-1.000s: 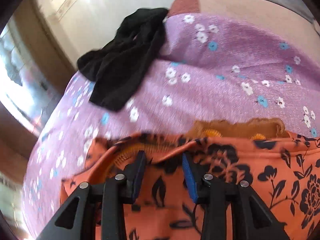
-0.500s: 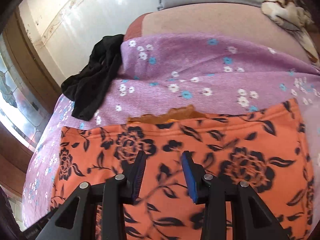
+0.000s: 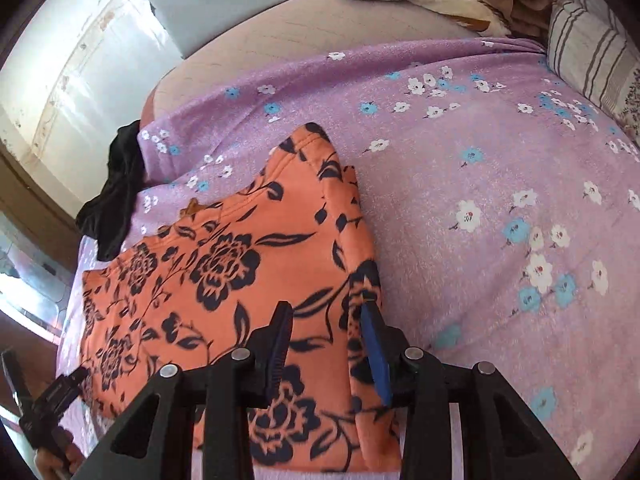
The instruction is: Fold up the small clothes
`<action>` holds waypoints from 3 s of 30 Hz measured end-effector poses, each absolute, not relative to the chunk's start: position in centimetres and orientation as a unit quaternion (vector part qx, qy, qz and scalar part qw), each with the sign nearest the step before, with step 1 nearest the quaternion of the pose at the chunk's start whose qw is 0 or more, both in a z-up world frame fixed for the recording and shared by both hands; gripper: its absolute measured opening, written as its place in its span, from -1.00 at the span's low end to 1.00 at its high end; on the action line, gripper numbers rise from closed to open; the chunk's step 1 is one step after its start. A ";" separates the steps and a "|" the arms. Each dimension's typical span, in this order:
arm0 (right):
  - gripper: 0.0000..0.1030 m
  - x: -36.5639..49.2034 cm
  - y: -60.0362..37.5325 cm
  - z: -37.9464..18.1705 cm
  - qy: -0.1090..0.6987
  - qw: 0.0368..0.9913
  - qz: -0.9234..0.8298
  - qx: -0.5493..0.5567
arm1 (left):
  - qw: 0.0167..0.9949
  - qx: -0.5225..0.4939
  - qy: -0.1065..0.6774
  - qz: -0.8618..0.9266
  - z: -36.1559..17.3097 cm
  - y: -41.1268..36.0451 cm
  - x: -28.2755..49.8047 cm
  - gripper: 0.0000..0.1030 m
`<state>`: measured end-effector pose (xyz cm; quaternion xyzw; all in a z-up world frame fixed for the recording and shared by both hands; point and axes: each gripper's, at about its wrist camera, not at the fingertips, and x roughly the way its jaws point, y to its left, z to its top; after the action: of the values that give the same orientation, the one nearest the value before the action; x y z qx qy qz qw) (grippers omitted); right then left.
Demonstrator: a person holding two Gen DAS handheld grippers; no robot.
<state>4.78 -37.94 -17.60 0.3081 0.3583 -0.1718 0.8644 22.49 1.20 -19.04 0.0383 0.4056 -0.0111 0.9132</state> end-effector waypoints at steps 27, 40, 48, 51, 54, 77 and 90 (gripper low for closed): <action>0.06 1.6 -33.1 -19.0 0.384 0.848 -0.148 0.333 | 0.885 0.051 0.462 -0.020 -20.5 1.9 18.5 0.52; 0.06 3.4 -28.3 -17.4 0.373 0.879 -0.137 0.263 | 0.875 0.047 0.479 -0.046 -20.9 0.7 17.4 0.52; 0.19 5.3 -28.8 -20.9 0.440 0.844 -0.128 0.278 | 0.852 0.038 0.521 -0.025 -23.3 0.7 20.0 0.55; 0.19 5.1 -28.9 -20.7 0.441 0.844 -0.124 0.280 | 0.855 0.041 0.516 -0.027 -23.2 0.7 19.7 0.55; 0.19 4.4 -29.0 -20.1 0.430 0.846 -0.122 0.291 | 0.855 0.020 0.518 -0.033 -22.8 1.4 19.3 0.55; 0.27 -0.6 -32.0 -24.3 0.332 0.733 -0.070 0.590 | 0.785 -0.222 0.557 -0.154 -24.2 4.7 20.2 0.07; 0.27 3.1 -36.9 -25.1 0.277 0.733 -0.057 0.618 | 0.783 -0.293 0.525 -0.160 -24.7 5.3 23.7 0.18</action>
<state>3.12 -36.85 -25.05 0.6181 0.2775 -0.0572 0.7333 23.75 5.30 -24.70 -0.2927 0.5252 -0.1599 0.7829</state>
